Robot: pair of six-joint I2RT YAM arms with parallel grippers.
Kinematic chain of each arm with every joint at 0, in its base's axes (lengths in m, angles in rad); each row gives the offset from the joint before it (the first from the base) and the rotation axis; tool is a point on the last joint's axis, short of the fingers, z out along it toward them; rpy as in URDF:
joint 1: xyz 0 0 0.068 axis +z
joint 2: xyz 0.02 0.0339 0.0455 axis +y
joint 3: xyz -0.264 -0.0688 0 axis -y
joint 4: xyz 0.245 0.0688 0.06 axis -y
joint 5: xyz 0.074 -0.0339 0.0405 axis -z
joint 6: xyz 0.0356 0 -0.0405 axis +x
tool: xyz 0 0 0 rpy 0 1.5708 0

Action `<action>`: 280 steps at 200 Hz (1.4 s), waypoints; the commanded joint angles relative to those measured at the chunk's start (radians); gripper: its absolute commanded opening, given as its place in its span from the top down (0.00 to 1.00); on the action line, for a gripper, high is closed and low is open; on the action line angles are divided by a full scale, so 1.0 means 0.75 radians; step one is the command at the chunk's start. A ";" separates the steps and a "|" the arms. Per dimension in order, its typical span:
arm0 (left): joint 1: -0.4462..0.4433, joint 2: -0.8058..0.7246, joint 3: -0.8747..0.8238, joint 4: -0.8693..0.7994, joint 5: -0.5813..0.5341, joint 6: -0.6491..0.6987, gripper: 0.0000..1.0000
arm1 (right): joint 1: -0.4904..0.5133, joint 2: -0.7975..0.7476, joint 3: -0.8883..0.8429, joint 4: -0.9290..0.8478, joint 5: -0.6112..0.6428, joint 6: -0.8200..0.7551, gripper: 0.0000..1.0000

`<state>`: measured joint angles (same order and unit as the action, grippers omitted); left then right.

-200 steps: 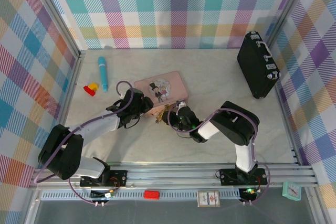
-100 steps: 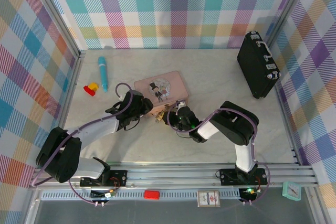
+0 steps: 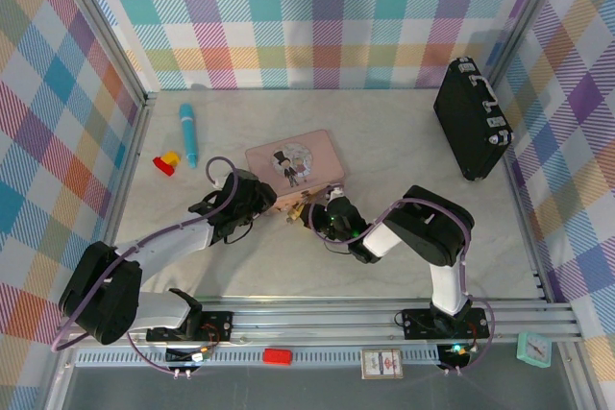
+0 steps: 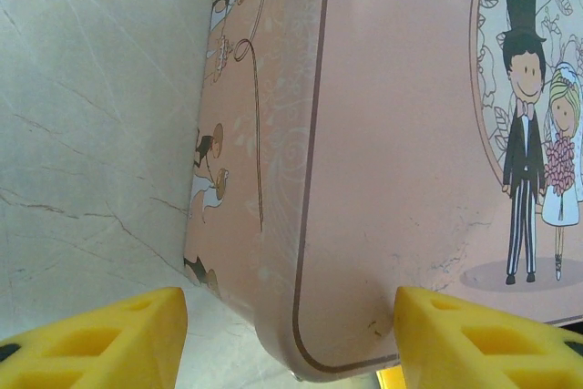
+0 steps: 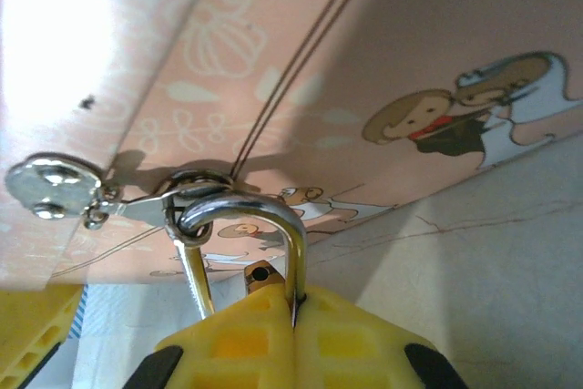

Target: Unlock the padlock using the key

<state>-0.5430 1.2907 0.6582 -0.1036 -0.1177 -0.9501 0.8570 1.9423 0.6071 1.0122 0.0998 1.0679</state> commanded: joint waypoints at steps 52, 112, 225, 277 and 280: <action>-0.065 0.063 -0.011 0.032 -0.011 -0.042 0.40 | -0.020 -0.075 0.019 0.068 0.080 0.217 1.00; -0.069 0.051 -0.012 0.007 -0.047 -0.042 0.39 | -0.054 -0.050 0.004 0.170 0.083 0.297 1.00; -0.067 0.060 0.014 -0.038 -0.117 -0.022 0.38 | -0.109 -0.092 -0.017 0.183 0.087 0.404 1.00; -0.067 0.084 0.026 -0.036 -0.114 -0.016 0.39 | -0.150 -0.098 -0.033 0.197 0.053 0.407 1.00; -0.067 0.086 0.026 -0.036 -0.113 -0.016 0.39 | -0.152 -0.100 -0.032 0.195 0.052 0.405 1.00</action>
<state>-0.5877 1.3258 0.6636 -0.0654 -0.1768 -0.9764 0.7582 1.9202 0.5877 1.0706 0.1448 1.3582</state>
